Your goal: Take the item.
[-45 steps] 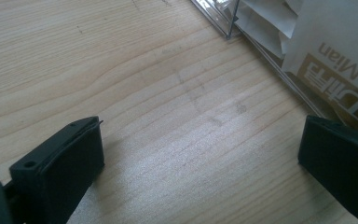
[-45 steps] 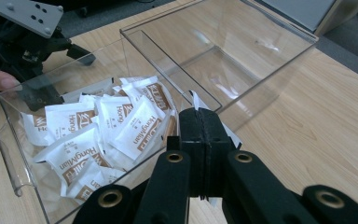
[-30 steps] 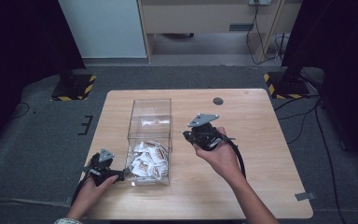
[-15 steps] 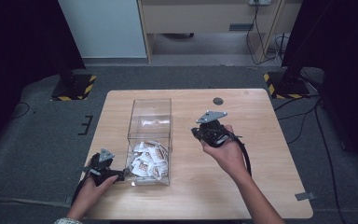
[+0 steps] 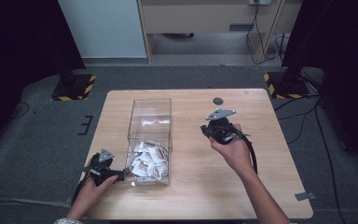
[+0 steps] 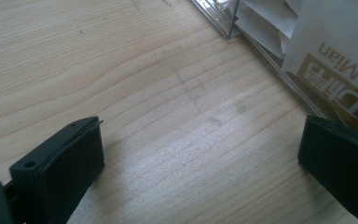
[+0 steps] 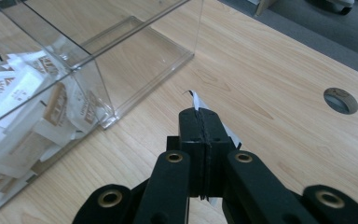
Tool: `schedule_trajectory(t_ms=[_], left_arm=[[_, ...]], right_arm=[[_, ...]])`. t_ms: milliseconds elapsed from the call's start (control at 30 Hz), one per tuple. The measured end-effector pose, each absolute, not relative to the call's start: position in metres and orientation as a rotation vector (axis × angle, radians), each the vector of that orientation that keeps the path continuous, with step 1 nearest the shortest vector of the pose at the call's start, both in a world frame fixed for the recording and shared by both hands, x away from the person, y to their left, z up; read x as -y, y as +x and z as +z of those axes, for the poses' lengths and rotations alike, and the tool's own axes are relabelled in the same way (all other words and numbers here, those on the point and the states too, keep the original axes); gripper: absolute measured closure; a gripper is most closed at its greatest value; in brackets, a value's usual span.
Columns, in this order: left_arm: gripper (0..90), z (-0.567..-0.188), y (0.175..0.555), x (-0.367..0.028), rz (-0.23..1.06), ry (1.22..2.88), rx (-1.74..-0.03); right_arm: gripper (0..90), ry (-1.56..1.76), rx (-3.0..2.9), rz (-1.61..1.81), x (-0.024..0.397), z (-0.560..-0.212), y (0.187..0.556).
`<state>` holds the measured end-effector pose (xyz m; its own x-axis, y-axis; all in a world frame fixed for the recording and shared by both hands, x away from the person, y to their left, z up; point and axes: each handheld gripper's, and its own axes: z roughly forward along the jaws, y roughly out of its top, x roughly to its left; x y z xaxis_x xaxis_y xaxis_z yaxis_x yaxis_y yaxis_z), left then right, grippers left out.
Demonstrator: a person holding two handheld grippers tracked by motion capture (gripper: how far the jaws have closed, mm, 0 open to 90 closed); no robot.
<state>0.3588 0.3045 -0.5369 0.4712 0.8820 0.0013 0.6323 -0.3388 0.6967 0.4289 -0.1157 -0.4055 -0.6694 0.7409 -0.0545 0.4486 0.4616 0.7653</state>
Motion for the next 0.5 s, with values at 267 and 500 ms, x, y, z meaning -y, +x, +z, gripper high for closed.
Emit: schedule_trajectory(t_ms=[267,500], left_arm=[[0.0,-0.537,0.359,-0.304,0.509,2.087,-1.25],[0.0,-0.537,0.359,-0.304,0.509,2.087,-1.25]], right_arm=[[89.6,1.041,-2.321,1.038,0.128,-0.413,0.438],[89.6,1.091,-2.298,1.04,0.138,-0.417,0.443]])
